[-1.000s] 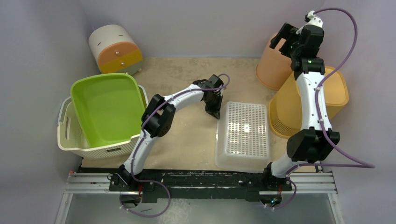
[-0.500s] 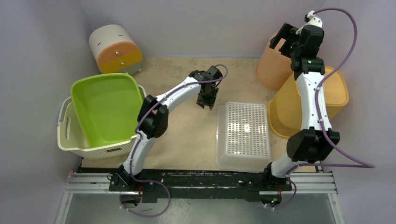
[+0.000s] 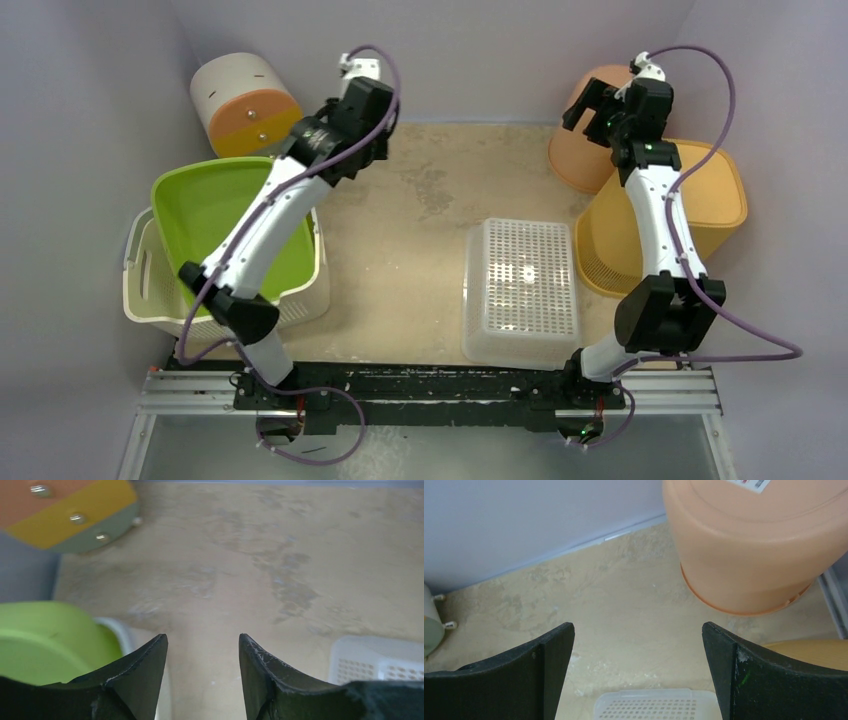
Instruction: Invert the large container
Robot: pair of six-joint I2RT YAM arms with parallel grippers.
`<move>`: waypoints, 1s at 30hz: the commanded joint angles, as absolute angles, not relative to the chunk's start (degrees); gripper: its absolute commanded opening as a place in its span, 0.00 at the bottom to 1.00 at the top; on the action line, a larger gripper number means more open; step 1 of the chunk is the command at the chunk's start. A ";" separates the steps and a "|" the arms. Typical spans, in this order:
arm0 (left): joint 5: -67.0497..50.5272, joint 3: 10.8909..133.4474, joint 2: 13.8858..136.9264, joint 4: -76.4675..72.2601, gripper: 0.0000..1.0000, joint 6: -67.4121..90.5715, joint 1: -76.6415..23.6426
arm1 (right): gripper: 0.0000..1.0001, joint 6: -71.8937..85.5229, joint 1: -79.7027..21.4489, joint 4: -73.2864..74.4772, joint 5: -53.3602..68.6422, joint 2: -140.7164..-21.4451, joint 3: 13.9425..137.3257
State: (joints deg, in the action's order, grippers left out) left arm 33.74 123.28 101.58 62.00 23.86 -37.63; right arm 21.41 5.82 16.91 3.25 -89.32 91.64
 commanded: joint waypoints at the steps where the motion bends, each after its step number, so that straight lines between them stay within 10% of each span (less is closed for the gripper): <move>1: 50.50 111.52 91.00 60.47 0.52 26.82 -33.45 | 1.00 20.22 4.05 14.01 5.89 -86.51 89.27; 24: 56.59 77.62 79.39 39.42 0.52 35.70 -23.83 | 1.00 20.91 2.81 14.82 7.86 -86.77 87.63; 30: 55.77 75.35 79.36 38.28 0.23 35.85 -23.25 | 1.00 20.90 2.81 14.96 8.09 -86.66 87.64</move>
